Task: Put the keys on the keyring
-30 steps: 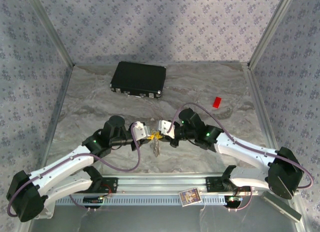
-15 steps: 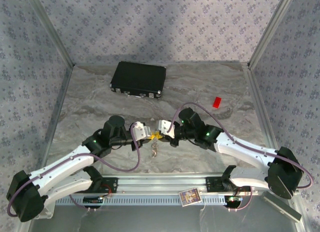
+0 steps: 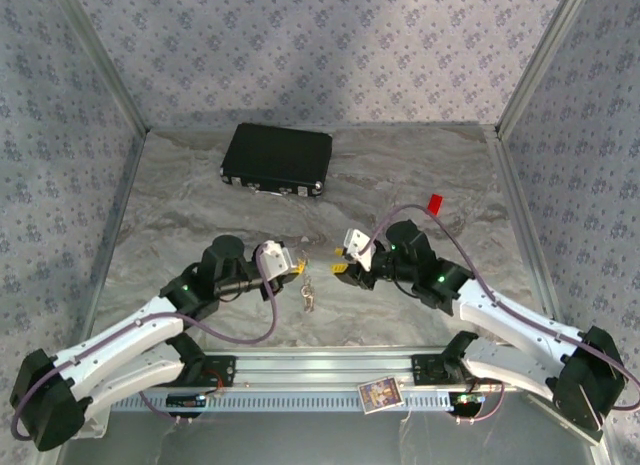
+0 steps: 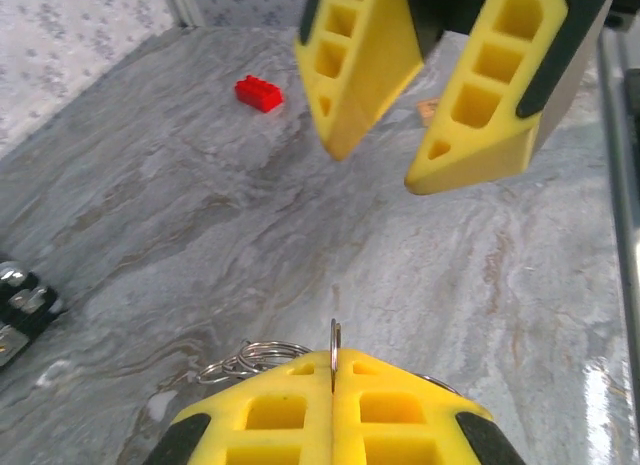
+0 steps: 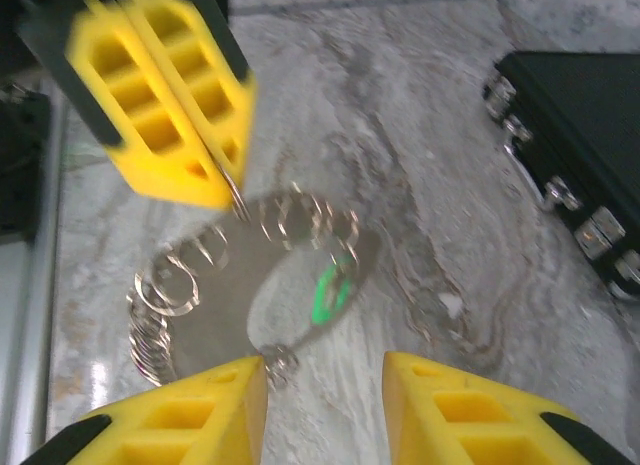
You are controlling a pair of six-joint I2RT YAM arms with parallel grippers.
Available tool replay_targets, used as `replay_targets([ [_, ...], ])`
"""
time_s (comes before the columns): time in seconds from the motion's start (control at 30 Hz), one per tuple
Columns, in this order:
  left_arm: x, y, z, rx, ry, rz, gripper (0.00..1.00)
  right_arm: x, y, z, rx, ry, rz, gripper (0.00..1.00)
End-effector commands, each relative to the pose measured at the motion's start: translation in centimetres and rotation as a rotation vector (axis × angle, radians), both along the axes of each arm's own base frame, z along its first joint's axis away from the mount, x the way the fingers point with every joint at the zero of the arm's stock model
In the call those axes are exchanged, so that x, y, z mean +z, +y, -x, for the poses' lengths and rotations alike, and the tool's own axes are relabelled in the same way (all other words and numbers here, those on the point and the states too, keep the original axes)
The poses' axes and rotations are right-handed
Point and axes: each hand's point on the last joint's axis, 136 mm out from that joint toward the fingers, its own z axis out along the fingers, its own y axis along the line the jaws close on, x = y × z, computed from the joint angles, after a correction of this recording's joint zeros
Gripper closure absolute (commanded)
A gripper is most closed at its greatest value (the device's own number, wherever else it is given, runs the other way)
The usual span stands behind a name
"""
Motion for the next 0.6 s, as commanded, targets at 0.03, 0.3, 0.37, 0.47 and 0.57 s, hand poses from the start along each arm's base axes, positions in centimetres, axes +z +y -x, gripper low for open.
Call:
replay_targets([
  [0.03,4.3,1.7,-2.7,0.192,-0.073,0.110,1.00,-0.7,-2.2,-3.2,-0.256,0.044,0.007,0.61],
  [0.3,7.3,6.1,-6.0,0.443,-0.107,0.190,1.00,-2.4,-3.4,-5.9,-0.472,0.179,0.041,0.58],
  [0.37,7.8,7.0,-6.6,0.495,-0.127,0.182,1.00,-2.9,-3.2,-6.3,-0.488,0.215,0.057,0.59],
  [0.47,8.4,8.7,-7.9,0.588,-0.159,0.165,1.00,-3.8,-2.3,-7.0,-0.491,0.249,0.071,0.60],
  [0.57,8.7,10.3,-9.1,0.679,-0.169,0.164,1.00,-4.7,-1.2,-7.7,-0.476,0.268,0.076,0.60],
])
